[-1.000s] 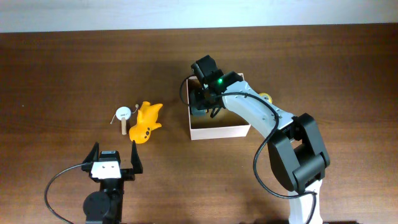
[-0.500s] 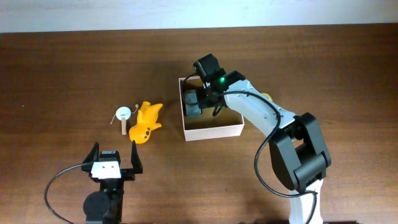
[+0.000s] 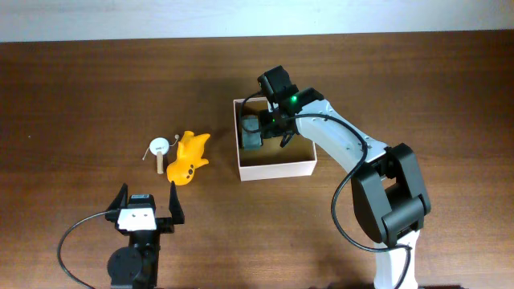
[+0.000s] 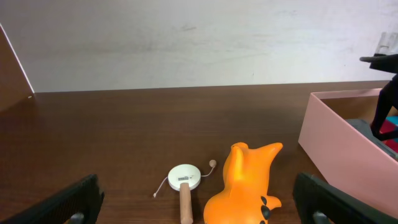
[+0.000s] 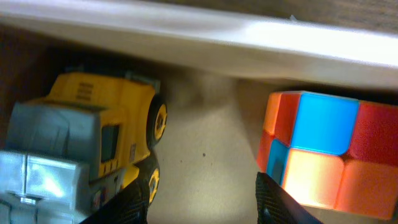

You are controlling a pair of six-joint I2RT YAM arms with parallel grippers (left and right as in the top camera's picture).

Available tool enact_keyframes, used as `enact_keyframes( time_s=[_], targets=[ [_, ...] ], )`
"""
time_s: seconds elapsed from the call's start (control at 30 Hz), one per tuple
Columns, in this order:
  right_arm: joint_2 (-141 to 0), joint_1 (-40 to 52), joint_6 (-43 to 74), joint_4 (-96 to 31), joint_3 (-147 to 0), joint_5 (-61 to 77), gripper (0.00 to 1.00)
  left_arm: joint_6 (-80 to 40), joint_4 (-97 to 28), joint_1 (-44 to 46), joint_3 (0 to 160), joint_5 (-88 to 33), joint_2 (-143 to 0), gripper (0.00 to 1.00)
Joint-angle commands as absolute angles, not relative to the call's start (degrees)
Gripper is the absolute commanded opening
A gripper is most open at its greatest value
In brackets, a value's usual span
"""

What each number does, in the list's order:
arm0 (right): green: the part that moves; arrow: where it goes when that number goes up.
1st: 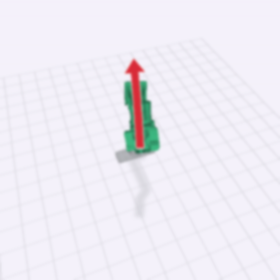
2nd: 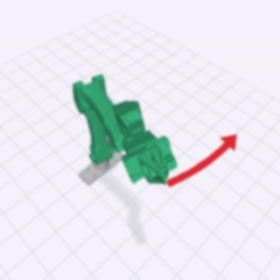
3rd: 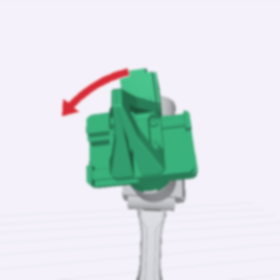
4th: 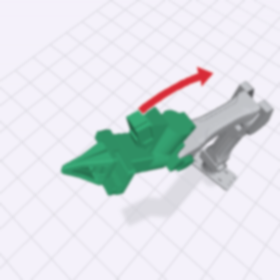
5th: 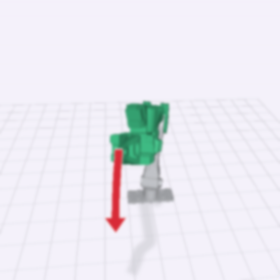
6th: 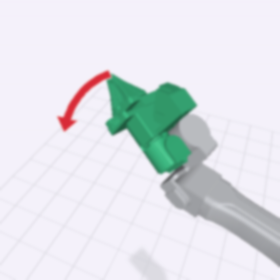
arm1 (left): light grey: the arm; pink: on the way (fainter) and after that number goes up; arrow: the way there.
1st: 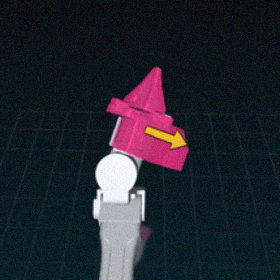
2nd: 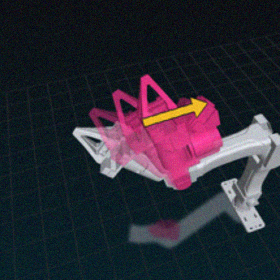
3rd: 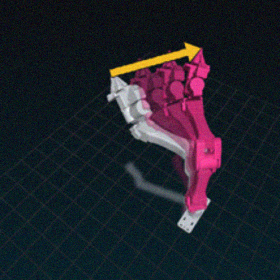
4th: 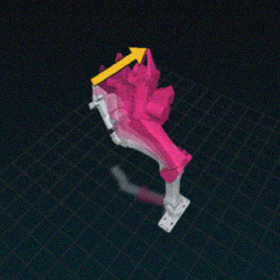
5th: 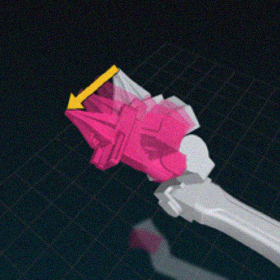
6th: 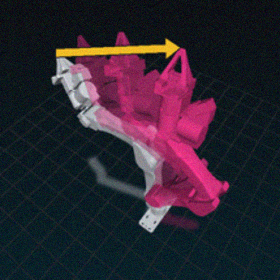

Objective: Pack container
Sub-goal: 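Lift the right gripper and move it toward the yellow ball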

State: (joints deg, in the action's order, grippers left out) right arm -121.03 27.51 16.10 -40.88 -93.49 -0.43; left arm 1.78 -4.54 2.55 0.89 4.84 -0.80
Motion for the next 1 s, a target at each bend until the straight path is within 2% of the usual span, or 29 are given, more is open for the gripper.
enact_keyframes(
  time_s=[0.0, 0.3, 0.5, 0.77, 0.97],
  targets=[
    [-121.19, 27.24, 15.53, -41.58, -96.31, 0.86, 0.49, 2.66, -4.51, 2.57, 0.56, 4.25, -0.36, 0.99],
    [-121.1, 27.24, 16.95, -44.88, -105.12, -0.08, 0.51, 2.66, -4.51, 2.57, 0.56, 4.25, -0.36, 0.99],
    [-119.83, 26.37, 17.93, -51.96, -111.13, -6.68, 0.55, 2.66, -4.51, 2.57, 0.56, 4.25, -0.36, 0.99],
    [-117.78, 17.04, 23.2, -65.93, -115.2, -10.09, 0.61, 2.66, -4.54, 2.57, 0.56, 4.25, -0.36, 0.99],
    [-117.8, 9.65, 23.4, -71.42, -113.71, -4.34, 0.65, 2.66, -4.51, 2.57, 0.56, 4.25, -0.36, 0.99]
  ],
)
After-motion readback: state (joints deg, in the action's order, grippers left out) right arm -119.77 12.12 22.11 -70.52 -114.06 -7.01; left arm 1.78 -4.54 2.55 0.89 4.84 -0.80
